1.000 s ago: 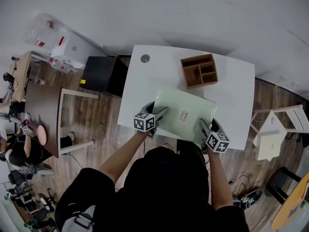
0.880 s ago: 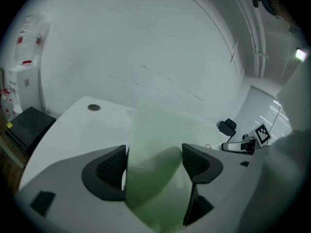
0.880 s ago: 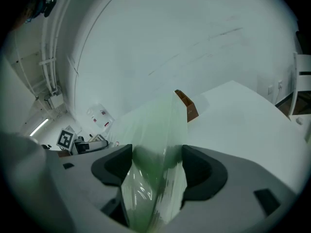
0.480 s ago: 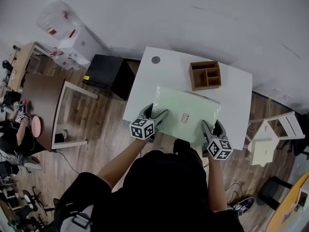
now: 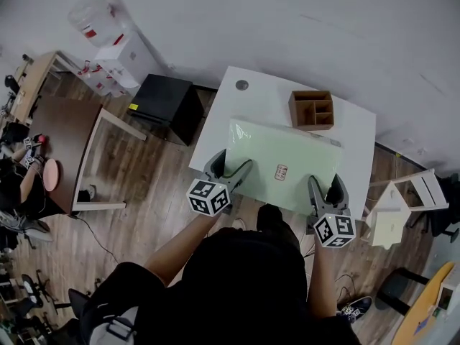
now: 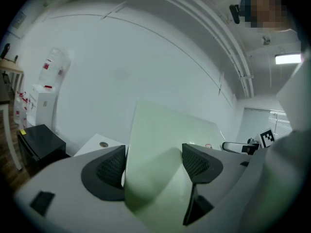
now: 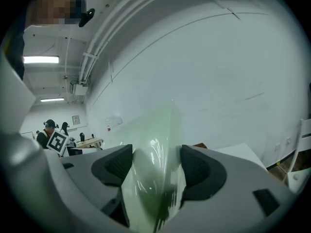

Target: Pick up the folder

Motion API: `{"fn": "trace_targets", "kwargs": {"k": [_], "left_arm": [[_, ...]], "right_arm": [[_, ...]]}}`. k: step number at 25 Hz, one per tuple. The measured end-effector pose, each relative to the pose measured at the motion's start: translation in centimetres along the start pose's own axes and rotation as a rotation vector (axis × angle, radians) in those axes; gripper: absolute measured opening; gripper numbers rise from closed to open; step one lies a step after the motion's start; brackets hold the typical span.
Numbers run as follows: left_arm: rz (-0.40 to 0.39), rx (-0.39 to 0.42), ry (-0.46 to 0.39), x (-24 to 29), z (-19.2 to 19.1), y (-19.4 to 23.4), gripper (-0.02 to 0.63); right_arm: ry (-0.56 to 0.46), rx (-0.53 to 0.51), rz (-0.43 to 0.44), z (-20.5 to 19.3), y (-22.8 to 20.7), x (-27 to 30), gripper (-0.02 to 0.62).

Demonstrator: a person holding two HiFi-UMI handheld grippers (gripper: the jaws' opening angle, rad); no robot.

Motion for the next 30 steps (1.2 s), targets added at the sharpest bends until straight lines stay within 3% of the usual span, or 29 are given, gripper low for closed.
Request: {"fn": "trace_targets", "kwargs": {"k": [9, 18, 30], "left_arm": [[0.016, 0.15, -0.177, -5.5, 3.3, -2.0, 0.354], [0.008, 0.201, -0.223, -7.3, 2.9, -3.4, 0.354], [0.018, 0.179, -0.242, -8.2, 2.6, -2.7, 0.353]], "right_arm": [[-0.216, -0.07, 0.014, -0.5, 5.0, -5.3, 0.331], [-0.242, -0.09, -0.019, -1.7, 5.9, -8.2, 0.33], [-0.203, -0.132, -0.022, -1.6, 6.7, -7.4, 0.33]]}}
Point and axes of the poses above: the fingertips, and each gripper's own axes: x forward along the fingers, y to its left, z out of its top, the point moved 10 cm from there along -x, backward along the fingers, and after that the axes turned 15 degrees about x, right-handed, at the moved point
